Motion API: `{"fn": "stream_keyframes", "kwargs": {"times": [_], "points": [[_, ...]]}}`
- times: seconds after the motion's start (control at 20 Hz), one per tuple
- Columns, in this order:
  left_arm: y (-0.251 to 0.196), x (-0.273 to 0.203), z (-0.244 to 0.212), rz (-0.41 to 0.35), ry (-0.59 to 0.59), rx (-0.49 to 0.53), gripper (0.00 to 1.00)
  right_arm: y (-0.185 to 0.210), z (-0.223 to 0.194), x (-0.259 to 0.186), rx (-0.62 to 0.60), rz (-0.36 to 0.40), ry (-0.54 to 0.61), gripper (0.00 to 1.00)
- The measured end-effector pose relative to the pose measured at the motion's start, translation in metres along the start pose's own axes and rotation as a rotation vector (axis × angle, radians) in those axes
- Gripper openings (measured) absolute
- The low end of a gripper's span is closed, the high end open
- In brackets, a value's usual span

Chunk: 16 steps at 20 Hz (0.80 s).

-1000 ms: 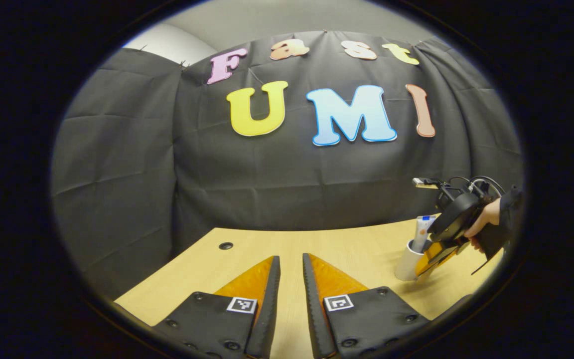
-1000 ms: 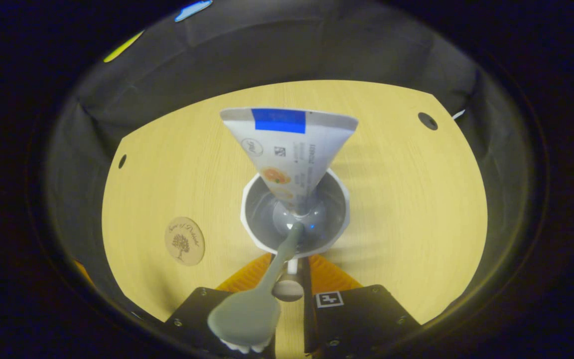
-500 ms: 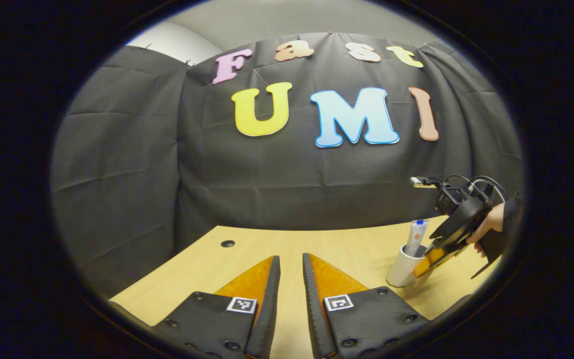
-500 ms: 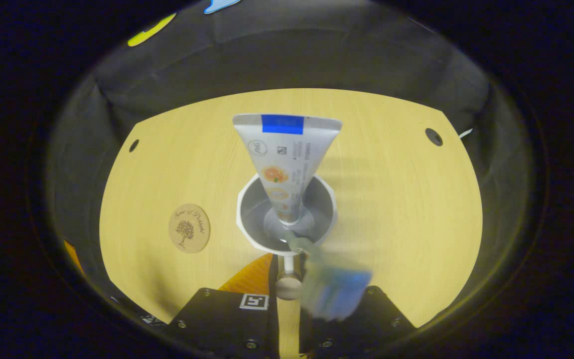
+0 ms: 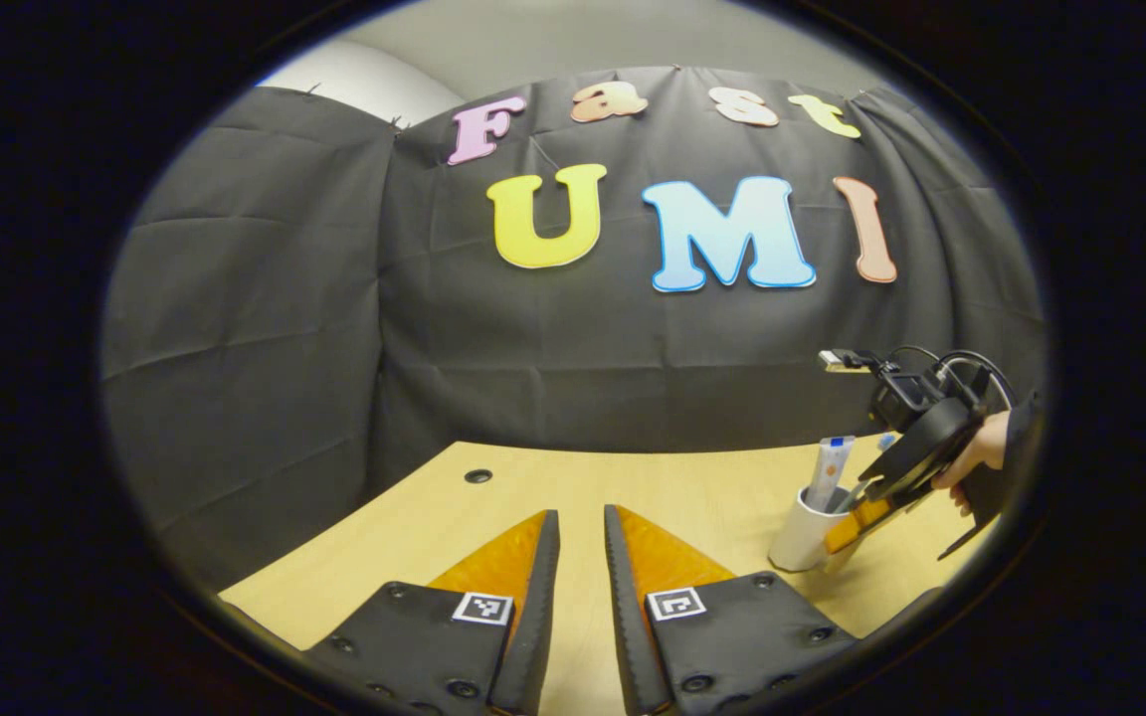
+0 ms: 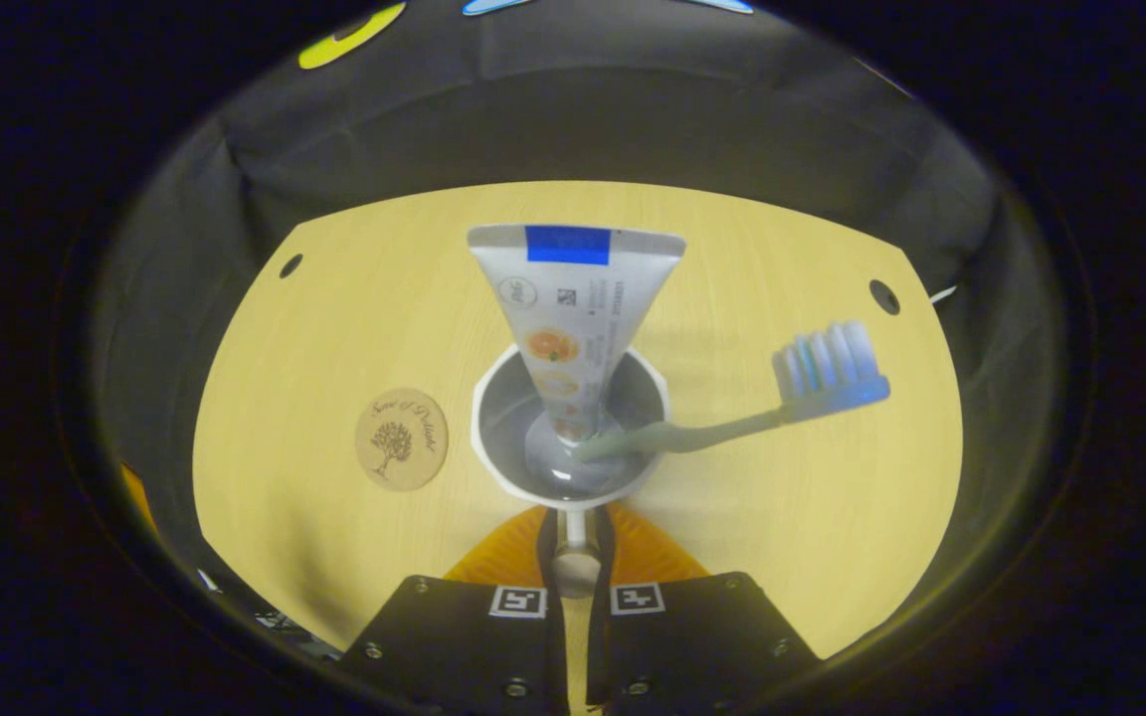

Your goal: Put the toothbrush and toothpaste on the desktop into the cup, then pick up the cup and place it on the coaster on the desktop.

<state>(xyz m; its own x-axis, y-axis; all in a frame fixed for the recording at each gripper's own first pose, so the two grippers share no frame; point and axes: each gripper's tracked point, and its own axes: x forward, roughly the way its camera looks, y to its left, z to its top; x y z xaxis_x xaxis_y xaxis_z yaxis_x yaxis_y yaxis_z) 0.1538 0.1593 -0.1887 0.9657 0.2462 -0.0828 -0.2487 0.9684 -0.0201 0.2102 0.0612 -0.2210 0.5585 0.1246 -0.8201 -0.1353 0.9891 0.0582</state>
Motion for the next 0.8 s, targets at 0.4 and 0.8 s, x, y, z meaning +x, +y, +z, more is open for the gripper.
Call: {"fn": "stream_keyframes", "kwargs": {"times": [0.4,0.8], "points": [[0.016,-0.004,0.003,0.02,-0.011,-0.005,0.4,0.049,0.011,-0.01,-0.105,0.053,-0.057,0.08],[0.048,-0.014,-0.001,0.068,-0.011,-0.016,0.4,0.102,0.019,-0.007,-0.216,0.114,-0.064,0.09]]}}
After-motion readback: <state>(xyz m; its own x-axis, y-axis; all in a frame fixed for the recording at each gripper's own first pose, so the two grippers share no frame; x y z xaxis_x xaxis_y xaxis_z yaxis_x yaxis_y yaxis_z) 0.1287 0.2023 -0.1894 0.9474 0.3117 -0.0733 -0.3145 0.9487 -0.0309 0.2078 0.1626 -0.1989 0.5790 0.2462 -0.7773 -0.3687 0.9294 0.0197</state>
